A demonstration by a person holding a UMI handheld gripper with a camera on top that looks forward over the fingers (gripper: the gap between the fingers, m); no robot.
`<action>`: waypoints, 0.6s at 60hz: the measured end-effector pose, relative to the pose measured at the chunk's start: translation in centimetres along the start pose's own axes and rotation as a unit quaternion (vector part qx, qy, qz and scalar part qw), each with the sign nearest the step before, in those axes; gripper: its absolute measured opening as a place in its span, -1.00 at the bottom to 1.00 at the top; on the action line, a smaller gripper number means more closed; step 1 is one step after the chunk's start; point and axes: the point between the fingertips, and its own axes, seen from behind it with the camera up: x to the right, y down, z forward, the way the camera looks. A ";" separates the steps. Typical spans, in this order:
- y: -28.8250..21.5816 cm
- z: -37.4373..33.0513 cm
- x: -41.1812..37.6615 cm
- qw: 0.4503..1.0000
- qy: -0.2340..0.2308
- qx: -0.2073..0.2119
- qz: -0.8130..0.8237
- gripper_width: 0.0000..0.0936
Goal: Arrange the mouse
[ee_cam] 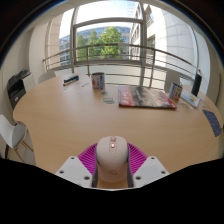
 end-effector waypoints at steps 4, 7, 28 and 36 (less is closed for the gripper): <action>-1.6 -1.0 -0.4 1.000 -0.016 0.011 0.006 -0.15; -4.2 -2.7 -0.6 0.999 -0.033 0.034 0.006 -0.15; -29.1 -17.8 15.8 0.958 -0.118 0.258 0.038 -0.16; -31.1 -17.4 31.7 0.957 -0.080 0.278 0.028 -0.16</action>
